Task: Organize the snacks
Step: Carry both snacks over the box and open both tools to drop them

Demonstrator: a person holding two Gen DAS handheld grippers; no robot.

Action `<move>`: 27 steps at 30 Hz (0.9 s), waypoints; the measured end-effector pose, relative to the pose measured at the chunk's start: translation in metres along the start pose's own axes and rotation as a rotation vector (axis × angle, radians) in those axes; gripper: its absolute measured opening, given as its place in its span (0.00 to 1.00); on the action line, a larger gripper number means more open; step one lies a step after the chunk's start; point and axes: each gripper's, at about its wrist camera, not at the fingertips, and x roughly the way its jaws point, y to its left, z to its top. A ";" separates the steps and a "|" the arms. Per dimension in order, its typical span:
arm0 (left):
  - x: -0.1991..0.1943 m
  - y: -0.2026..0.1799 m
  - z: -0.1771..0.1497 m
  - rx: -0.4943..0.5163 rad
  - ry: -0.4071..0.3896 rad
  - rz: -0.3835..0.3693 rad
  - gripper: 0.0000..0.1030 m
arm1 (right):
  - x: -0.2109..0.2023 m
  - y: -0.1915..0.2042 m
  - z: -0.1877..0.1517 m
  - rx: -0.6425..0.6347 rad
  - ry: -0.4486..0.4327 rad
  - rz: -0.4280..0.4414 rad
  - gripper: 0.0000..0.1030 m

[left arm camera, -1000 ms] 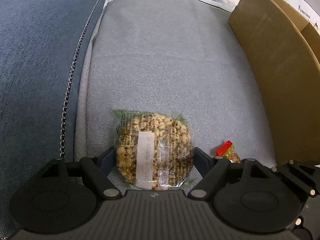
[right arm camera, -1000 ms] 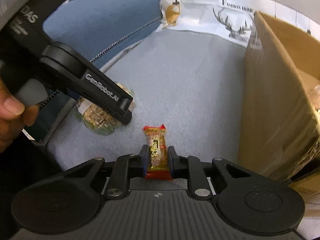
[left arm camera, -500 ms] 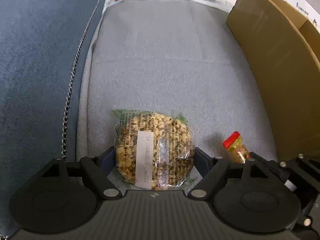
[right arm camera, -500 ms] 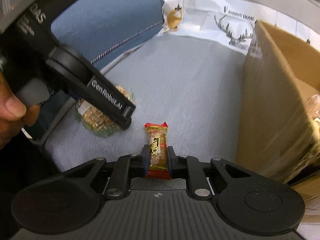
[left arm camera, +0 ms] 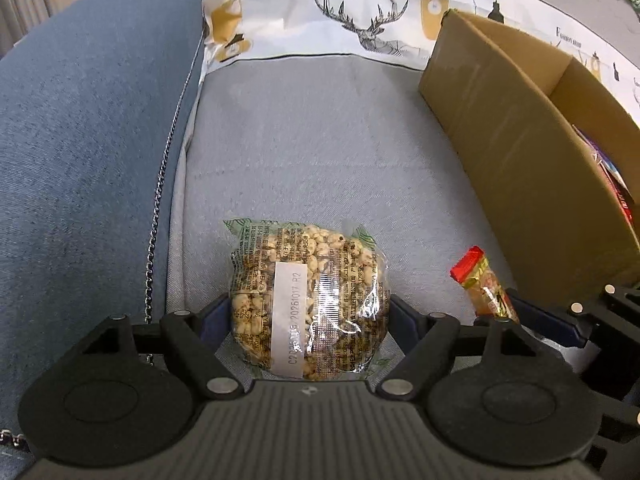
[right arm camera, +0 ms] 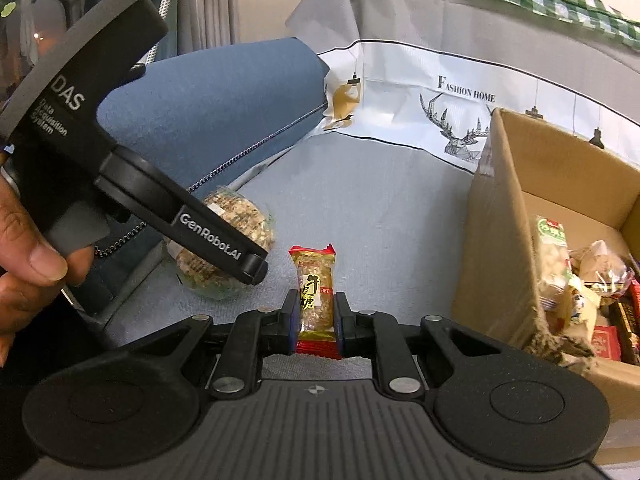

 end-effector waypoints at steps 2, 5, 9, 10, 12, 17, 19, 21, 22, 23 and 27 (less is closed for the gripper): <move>-0.003 0.001 -0.001 -0.001 -0.014 -0.007 0.82 | -0.004 0.002 0.001 -0.011 -0.017 -0.010 0.17; -0.007 0.002 -0.002 -0.004 -0.038 -0.016 0.82 | -0.015 0.002 0.005 -0.032 -0.065 -0.011 0.17; -0.016 0.005 -0.004 -0.019 -0.090 -0.041 0.82 | -0.039 -0.002 0.012 -0.066 -0.146 -0.005 0.17; -0.020 0.005 -0.005 -0.025 -0.107 -0.048 0.82 | -0.047 -0.006 0.017 -0.067 -0.168 -0.005 0.17; -0.027 0.005 -0.007 -0.033 -0.151 -0.062 0.82 | -0.061 -0.014 0.026 -0.064 -0.208 -0.003 0.17; -0.047 -0.001 -0.012 -0.017 -0.277 -0.078 0.82 | -0.100 -0.046 0.046 -0.057 -0.332 -0.025 0.17; -0.055 -0.008 -0.015 0.001 -0.325 -0.074 0.82 | -0.109 -0.062 0.047 -0.070 -0.369 -0.051 0.17; -0.061 -0.013 -0.017 0.018 -0.361 -0.065 0.82 | -0.112 -0.079 0.044 -0.074 -0.388 -0.078 0.17; -0.064 -0.017 -0.018 0.028 -0.383 -0.056 0.82 | -0.111 -0.088 0.039 -0.065 -0.395 -0.093 0.17; -0.067 -0.020 -0.019 0.035 -0.402 -0.048 0.82 | -0.109 -0.098 0.033 -0.039 -0.392 -0.106 0.17; -0.077 -0.032 -0.025 0.057 -0.459 -0.030 0.82 | -0.097 -0.132 0.009 0.121 -0.329 -0.126 0.17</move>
